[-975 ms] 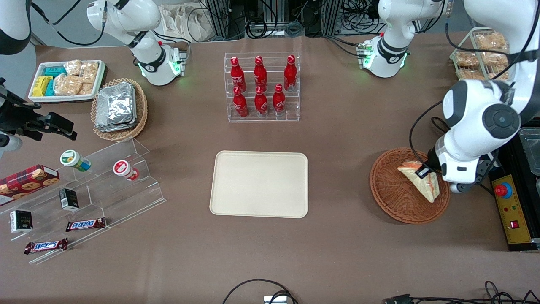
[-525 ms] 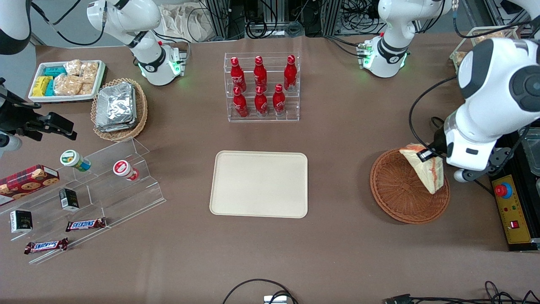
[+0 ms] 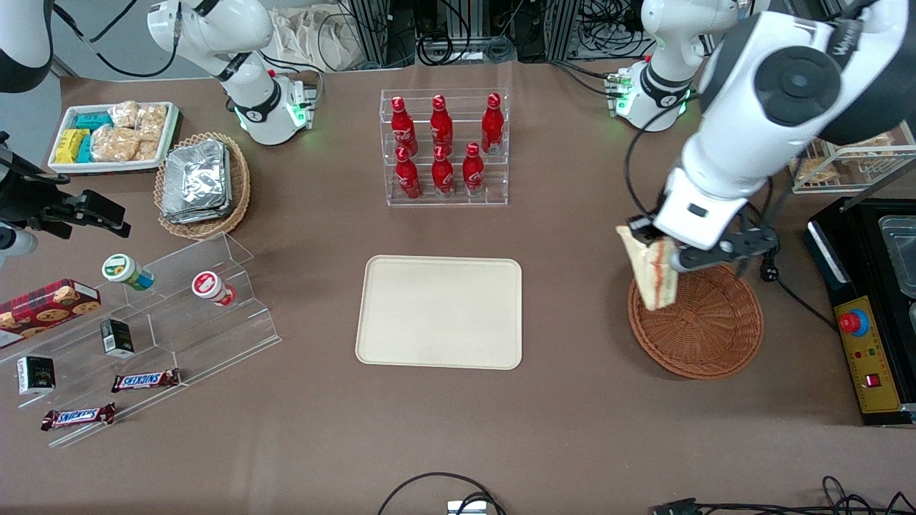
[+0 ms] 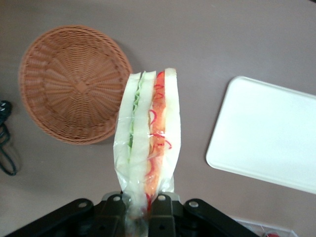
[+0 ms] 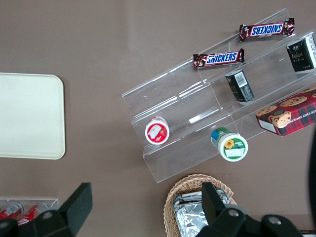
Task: Place sandwich from basket to tray
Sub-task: 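Carry the held sandwich over the cream tray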
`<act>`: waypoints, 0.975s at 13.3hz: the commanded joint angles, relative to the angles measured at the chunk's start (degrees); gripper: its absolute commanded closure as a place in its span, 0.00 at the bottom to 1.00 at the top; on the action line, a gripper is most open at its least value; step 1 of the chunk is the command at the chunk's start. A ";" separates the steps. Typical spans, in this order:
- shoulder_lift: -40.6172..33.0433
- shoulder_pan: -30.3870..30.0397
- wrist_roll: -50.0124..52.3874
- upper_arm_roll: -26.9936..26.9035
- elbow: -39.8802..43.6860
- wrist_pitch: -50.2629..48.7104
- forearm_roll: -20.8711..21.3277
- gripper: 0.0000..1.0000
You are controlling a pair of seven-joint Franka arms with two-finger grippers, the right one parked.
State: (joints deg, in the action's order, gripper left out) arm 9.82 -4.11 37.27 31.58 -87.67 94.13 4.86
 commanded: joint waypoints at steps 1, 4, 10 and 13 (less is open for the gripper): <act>3.26 3.73 2.09 2.96 2.33 -0.27 3.03 1.00; 9.06 10.94 10.26 2.87 2.33 3.76 8.41 1.00; 21.10 15.44 12.47 2.78 3.03 14.75 13.50 1.00; 26.37 16.24 15.63 2.69 2.95 19.15 18.41 1.00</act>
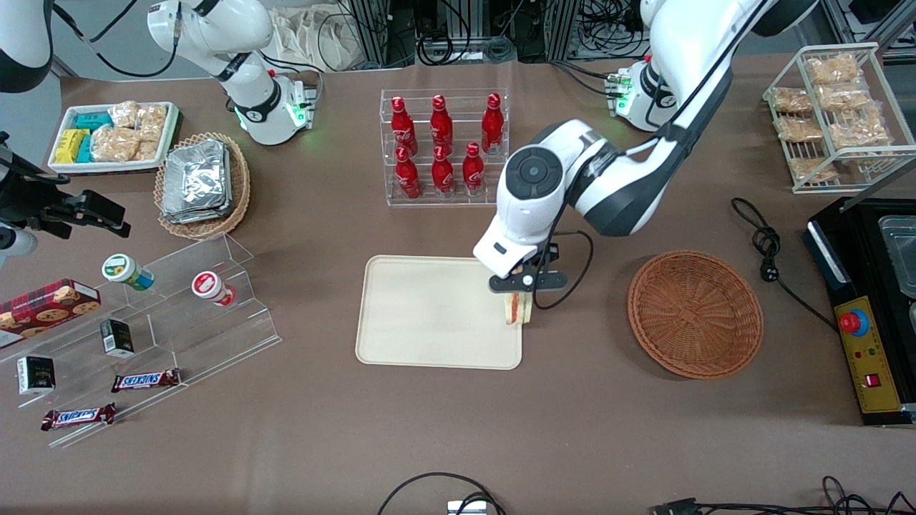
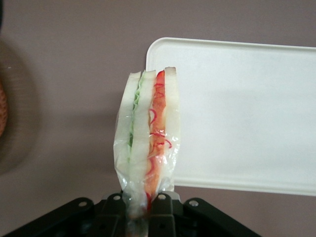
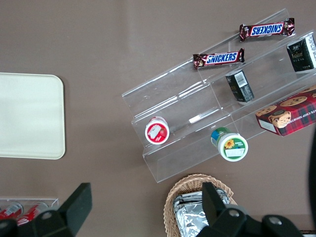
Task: Place sandwich from basket to tray
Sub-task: 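Carry the held sandwich over the cream tray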
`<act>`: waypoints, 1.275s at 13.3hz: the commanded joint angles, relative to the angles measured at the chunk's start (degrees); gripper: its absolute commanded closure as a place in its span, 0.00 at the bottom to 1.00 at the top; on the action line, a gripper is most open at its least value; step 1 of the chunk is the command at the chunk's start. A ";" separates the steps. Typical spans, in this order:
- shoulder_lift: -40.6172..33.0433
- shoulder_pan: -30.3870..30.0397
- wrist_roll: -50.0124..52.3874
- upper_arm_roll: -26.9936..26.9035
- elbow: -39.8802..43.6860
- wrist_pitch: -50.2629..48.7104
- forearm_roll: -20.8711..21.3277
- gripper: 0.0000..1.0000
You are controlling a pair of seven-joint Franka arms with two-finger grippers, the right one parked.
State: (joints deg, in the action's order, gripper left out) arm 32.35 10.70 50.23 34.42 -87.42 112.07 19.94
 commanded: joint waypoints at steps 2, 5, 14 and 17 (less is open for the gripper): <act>6.48 3.27 4.16 -0.32 2.78 3.93 6.15 1.00; 9.65 3.89 7.06 -0.41 2.78 6.67 9.85 1.00; 15.54 4.60 7.07 -0.41 5.24 8.96 14.85 0.86; 16.08 4.60 7.07 -0.41 5.24 9.91 15.48 0.22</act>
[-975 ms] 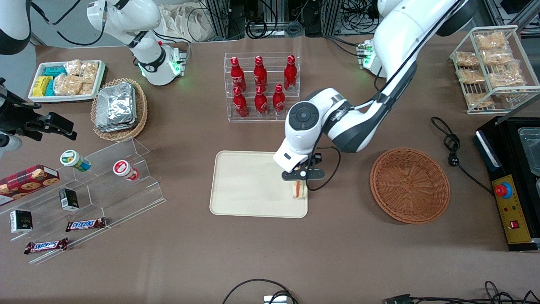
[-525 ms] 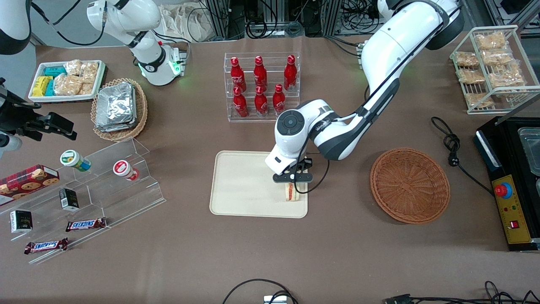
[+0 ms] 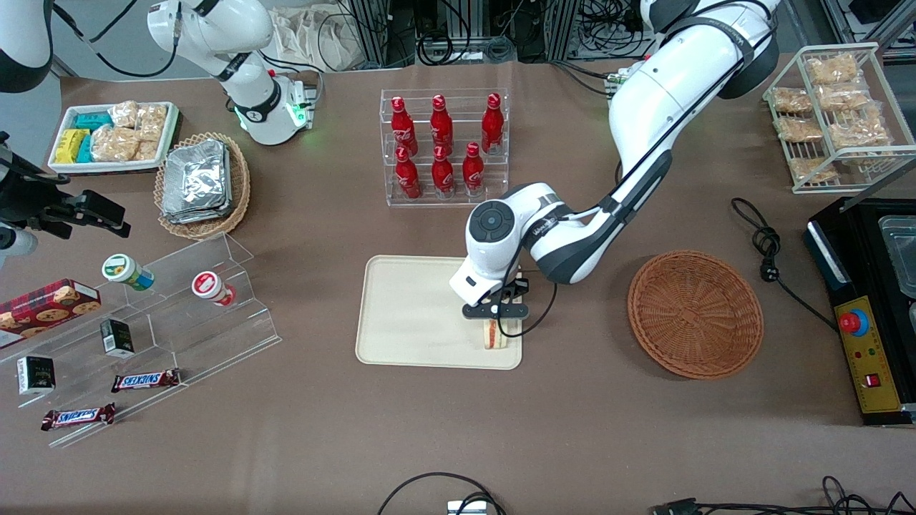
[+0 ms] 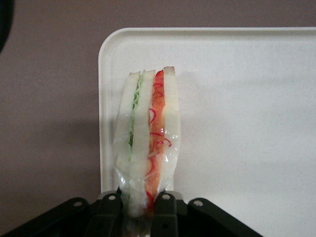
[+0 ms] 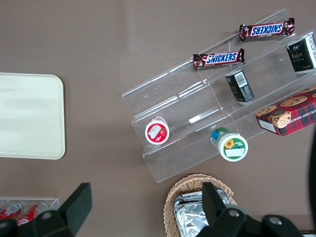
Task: Place sandwich from basket to tray
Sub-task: 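Lower the sandwich onto the tray and open the left gripper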
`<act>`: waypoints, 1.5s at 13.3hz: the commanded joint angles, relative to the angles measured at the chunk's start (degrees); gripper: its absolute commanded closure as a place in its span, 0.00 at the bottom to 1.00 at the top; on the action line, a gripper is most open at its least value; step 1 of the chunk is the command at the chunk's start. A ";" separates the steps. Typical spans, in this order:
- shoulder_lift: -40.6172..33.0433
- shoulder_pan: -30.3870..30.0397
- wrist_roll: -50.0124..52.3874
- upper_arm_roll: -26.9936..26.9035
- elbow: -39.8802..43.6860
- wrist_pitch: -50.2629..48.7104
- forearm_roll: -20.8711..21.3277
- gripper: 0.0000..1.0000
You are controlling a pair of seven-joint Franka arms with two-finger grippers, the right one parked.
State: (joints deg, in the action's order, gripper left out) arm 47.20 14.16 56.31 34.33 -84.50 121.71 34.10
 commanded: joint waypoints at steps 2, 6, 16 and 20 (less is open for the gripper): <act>1.49 1.22 1.08 -0.40 2.23 0.73 1.49 0.00; 0.26 1.22 0.90 -0.31 2.23 0.03 1.58 0.00; -20.02 -12.47 -9.27 2.50 -1.54 -11.13 -10.79 0.00; -30.83 -20.82 -18.67 2.59 -9.44 -12.46 -17.30 0.00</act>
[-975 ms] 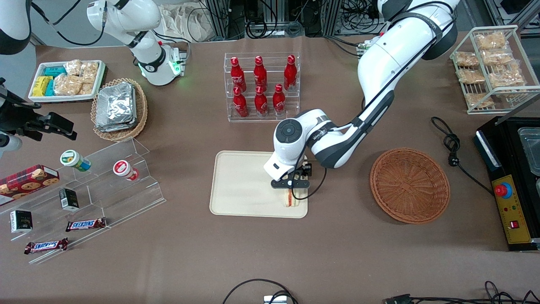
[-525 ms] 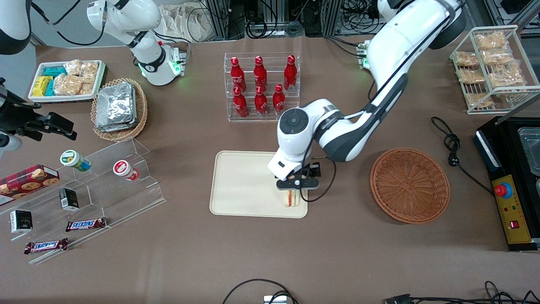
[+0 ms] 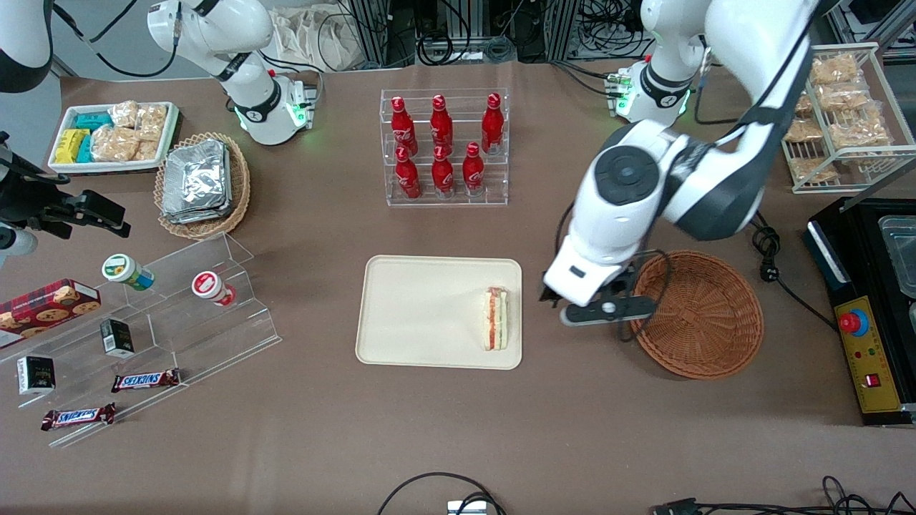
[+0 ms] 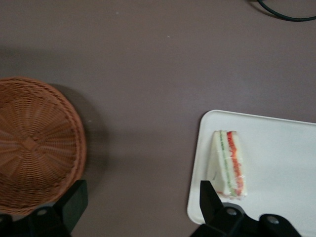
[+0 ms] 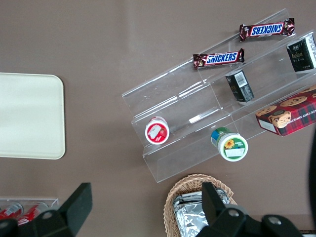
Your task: Place sandwich from basket to tray
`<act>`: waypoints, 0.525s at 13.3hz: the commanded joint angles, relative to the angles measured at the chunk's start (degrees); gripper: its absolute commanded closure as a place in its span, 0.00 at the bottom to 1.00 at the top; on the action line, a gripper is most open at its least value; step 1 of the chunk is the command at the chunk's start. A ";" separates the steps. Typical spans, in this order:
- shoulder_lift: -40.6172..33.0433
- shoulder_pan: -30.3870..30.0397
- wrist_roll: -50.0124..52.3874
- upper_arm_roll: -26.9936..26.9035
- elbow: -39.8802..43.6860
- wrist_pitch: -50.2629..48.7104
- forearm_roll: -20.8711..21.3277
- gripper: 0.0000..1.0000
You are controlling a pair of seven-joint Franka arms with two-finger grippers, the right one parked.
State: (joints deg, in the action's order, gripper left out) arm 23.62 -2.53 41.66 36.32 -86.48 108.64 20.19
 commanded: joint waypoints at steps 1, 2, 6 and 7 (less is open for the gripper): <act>-9.62 -5.89 -6.65 0.51 -9.30 0.60 -5.14 0.00; -11.64 -7.21 -9.46 0.34 -10.45 0.34 -7.07 0.00; -19.29 -2.33 -22.73 -12.97 -11.69 -4.22 -15.16 0.00; -20.88 0.92 -25.64 -18.24 -11.78 -5.36 -16.92 0.00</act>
State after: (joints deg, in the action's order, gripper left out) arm 7.83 -6.53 21.49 26.50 -95.88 104.88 6.76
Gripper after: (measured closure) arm 0.000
